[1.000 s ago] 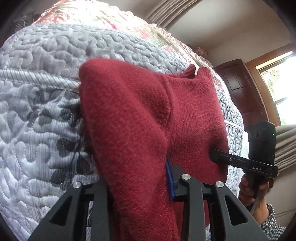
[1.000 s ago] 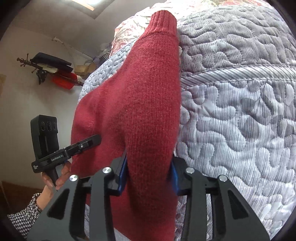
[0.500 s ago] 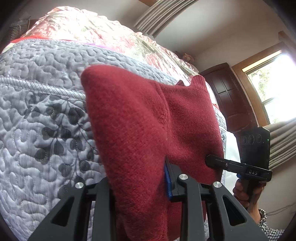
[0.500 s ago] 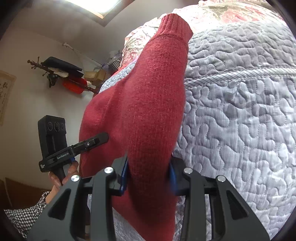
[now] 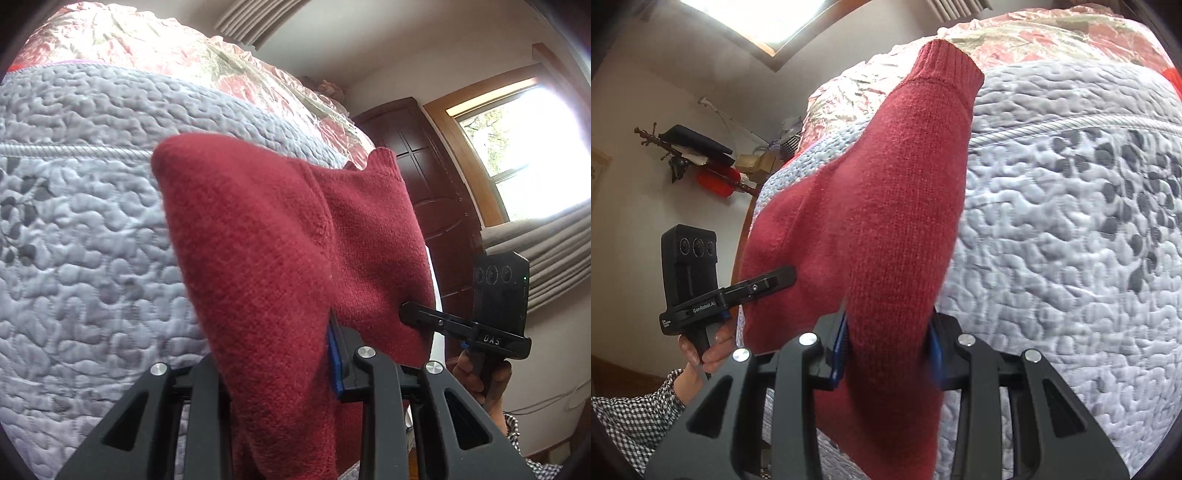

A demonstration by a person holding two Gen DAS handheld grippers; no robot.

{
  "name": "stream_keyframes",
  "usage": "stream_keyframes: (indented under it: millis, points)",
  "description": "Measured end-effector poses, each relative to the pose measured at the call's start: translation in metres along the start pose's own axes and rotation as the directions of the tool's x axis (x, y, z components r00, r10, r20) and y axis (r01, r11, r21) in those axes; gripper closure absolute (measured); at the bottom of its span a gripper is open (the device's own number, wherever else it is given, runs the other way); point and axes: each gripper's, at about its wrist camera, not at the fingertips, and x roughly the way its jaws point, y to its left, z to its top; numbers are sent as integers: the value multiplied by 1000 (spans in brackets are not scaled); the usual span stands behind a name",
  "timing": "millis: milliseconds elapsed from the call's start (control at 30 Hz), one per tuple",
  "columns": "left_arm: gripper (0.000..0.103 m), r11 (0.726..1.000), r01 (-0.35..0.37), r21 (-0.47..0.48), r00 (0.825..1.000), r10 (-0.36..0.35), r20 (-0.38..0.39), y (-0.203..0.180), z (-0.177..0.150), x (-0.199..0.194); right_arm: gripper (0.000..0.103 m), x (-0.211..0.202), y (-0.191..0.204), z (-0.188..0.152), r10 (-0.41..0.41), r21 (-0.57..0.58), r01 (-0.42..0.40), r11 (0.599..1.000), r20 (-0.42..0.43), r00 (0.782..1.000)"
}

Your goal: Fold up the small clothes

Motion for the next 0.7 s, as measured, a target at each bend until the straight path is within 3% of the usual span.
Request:
stream_keyframes:
  millis: [200,367,433,633,700]
  points:
    - [74,998,-68,4,998,69,-16,-35,-26,67,69,-9,-80,-6,-24,41,26,999,-45,999]
    - [63,966,-246,82,969,246,4,-46,-37,104,66,9,-123,-14,5,73,1,997,-84,996]
    - [50,953,-290,89,957,290,16,-44,-43,108,62,10,-130,-17,21,72,-16,997,-76,997]
    - [40,915,-395,87,918,389,71,-49,-67,81,39,-14,-121,-31,-14,29,16,999,-48,999]
    - [38,900,-427,91,904,420,81,-55,-73,70,38,-28,-129,-50,-1,31,3,1000,-55,998]
